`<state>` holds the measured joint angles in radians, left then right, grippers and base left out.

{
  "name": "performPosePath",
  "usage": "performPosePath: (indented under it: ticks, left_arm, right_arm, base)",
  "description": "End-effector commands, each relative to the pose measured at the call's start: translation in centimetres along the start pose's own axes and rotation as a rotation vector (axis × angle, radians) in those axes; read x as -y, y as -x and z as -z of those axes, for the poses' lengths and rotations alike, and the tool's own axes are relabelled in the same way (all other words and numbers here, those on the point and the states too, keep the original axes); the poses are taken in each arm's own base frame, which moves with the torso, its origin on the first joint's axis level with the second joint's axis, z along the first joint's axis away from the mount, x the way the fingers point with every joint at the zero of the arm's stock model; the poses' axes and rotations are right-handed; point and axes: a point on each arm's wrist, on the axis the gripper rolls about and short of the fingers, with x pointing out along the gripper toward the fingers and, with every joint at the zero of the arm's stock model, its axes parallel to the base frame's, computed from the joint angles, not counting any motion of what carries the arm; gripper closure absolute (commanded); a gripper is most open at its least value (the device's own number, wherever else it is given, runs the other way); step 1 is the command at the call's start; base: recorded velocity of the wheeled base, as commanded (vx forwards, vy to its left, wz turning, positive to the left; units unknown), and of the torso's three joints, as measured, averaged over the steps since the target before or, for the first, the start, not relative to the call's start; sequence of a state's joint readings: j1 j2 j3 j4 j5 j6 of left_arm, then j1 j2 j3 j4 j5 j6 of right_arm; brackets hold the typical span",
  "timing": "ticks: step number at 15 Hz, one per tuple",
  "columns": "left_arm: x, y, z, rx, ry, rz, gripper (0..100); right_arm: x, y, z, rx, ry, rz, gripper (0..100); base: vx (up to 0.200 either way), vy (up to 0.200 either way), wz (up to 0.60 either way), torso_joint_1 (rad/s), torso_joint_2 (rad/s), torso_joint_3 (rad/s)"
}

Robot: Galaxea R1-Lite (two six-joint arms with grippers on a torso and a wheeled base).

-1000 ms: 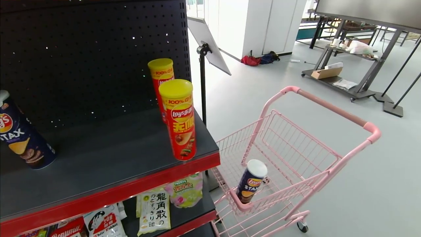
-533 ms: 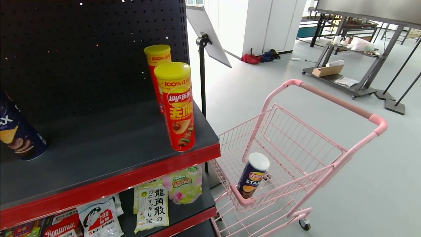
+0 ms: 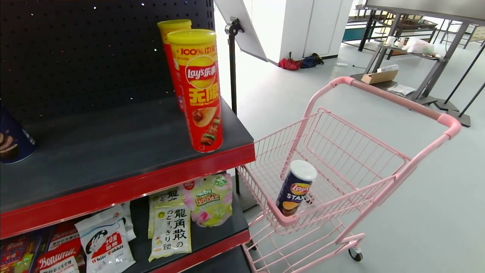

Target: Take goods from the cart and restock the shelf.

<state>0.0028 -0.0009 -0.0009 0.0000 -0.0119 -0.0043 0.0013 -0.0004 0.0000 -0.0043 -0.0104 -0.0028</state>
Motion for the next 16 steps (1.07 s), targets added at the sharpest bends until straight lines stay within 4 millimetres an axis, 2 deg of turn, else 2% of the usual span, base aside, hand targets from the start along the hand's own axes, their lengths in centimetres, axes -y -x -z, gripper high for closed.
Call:
performPosePath:
  ticks: [1, 4, 7, 8, 9, 10, 11, 12, 13, 14, 15, 16]
  left_arm:
    - [0.0, 0.0, 0.0, -0.002, 0.000, 0.000, 0]
    - [0.0, 0.0, 0.0, -0.002, 0.000, 0.000, 0]
    - [0.0, 0.0, 0.0, -0.002, 0.000, 0.000, 0]
    - [0.0, 0.0, 0.0, 0.000, 0.002, 0.000, 0]
    - [0.0, 0.0, 0.0, 0.000, 0.000, 0.000, 0]
    - [0.0, 0.0, 0.0, -0.002, 0.002, 0.000, 0]
    - [0.0, 0.0, 0.0, -0.003, 0.000, 0.000, 0]
    - [0.0, 0.0, 0.0, -0.002, 0.000, 0.002, 0]
    - [0.0, 0.0, 0.0, -0.002, 0.002, 0.000, 0]
    - [0.0, 0.0, 0.0, 0.000, 0.000, 0.000, 0]
    - [0.0, 0.0, 0.0, -0.002, 0.000, -0.001, 0]
    - [0.0, 0.0, 0.0, -0.002, 0.000, -0.001, 0]
  right_arm:
    - [0.0, 0.0, 0.0, 0.000, 0.000, 0.000, 0]
    - [0.0, 0.0, 0.0, 0.000, 0.000, 0.000, 0]
    - [0.0, 0.0, 0.0, 0.000, 0.010, 0.006, 0]
    - [0.0, 0.1, -3.9, 0.041, -0.008, -0.021, 0]
    - [0.0, -2.2, -11.2, 0.010, -0.134, -0.042, 0]
    - [-0.1, -3.9, -14.5, -0.006, -0.219, -0.055, 0]
    - [-0.5, -7.1, -15.7, -0.098, -0.164, -0.125, 0]
    - [-0.9, -9.6, -15.2, -0.167, -0.092, -0.167, 0]
    - [-1.3, -12.3, -14.9, -0.214, -0.093, -0.177, 0]
    - [-2.1, -16.9, -13.7, -0.239, -0.141, -0.193, 0]
    - [-3.1, -19.8, -11.4, -0.275, -0.148, -0.222, 0]
    - [-3.9, -21.5, -9.2, -0.318, -0.139, -0.247, 0]
  base:
    - [0.000, 0.000, 0.00, -0.168, 0.54, 0.373]
    - [0.000, 0.000, 0.00, -0.119, 0.40, 0.281]
    - [0.000, 0.000, 0.00, -0.023, 0.09, 0.069]
    - [0.000, 0.000, 0.00, 0.000, 0.00, 0.000]
    - [0.000, 0.000, 0.00, 0.000, 0.00, 0.000]
    - [0.000, 0.000, 0.00, 0.000, 0.00, 0.000]
    - [0.000, 0.000, 0.00, 0.000, 0.00, 0.000]
    - [0.000, 0.000, 0.00, 0.000, 0.00, 0.000]
    - [0.000, 0.000, 0.00, 0.000, 0.00, 0.000]
    - [0.000, 0.000, 0.00, 0.000, 0.00, 0.000]
    - [0.000, 0.000, 0.00, 0.000, 0.00, 0.000]
    - [0.000, 0.000, 0.00, 0.000, 0.00, 0.000]
